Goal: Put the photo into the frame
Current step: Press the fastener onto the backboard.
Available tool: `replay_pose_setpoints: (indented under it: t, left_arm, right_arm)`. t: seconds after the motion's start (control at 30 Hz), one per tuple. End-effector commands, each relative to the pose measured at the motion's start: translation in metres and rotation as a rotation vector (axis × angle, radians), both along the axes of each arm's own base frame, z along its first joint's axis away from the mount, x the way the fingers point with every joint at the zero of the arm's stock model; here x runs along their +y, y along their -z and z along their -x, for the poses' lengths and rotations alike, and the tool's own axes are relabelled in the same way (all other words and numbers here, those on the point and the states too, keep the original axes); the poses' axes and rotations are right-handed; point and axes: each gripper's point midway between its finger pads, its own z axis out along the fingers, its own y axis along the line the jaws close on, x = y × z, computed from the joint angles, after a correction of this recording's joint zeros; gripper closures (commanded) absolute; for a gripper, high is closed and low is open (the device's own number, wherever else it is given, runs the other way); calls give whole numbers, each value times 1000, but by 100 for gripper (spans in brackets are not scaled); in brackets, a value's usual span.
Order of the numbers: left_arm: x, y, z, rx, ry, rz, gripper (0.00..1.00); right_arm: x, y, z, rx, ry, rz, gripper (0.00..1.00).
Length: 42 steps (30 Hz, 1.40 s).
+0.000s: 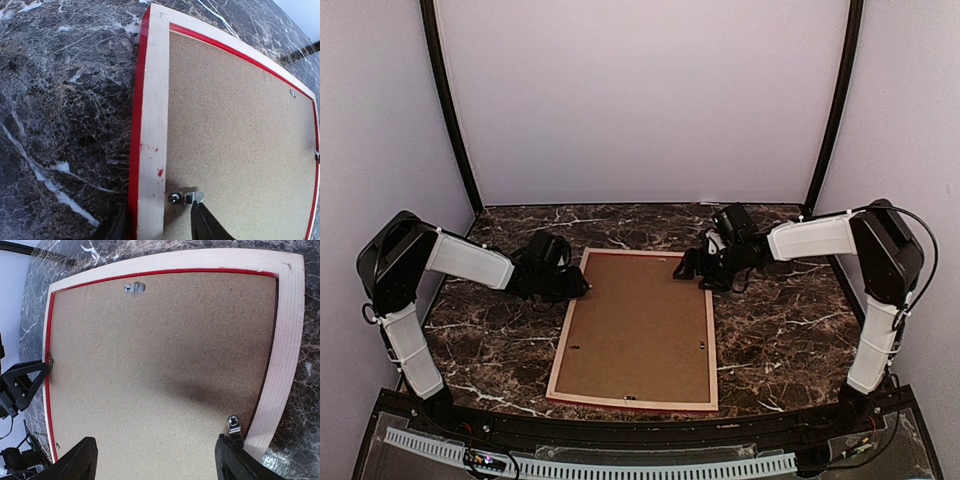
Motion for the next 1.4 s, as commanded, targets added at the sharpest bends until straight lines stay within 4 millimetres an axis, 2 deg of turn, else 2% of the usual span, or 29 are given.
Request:
replay_pose_setpoints:
  t: [0.0, 0.33, 0.6, 0.97, 1.2, 1.37]
  left_arm:
    - [15, 39, 44, 181, 21, -80, 54]
    - [15, 39, 44, 182, 26, -85, 54]
    - [15, 39, 44, 182, 26, -84, 54]
    - [17, 41, 45, 184, 21, -88, 54]
    - [17, 41, 46, 186, 16, -86, 54]
    - [18, 41, 46, 184, 9, -88, 53]
  right_arm:
    - [5, -28, -13, -91, -13, -4, 18]
    - [-1, -4, -22, -71, -19, 65, 17]
    - [-9, 9, -18, -46, -11, 113, 17]
    - [-14, 10, -5, -15, 3, 109, 18]
    - [-7, 17, 6, 24, -11, 74, 18]
    - [-5, 15, 9, 38, 6, 34, 18]
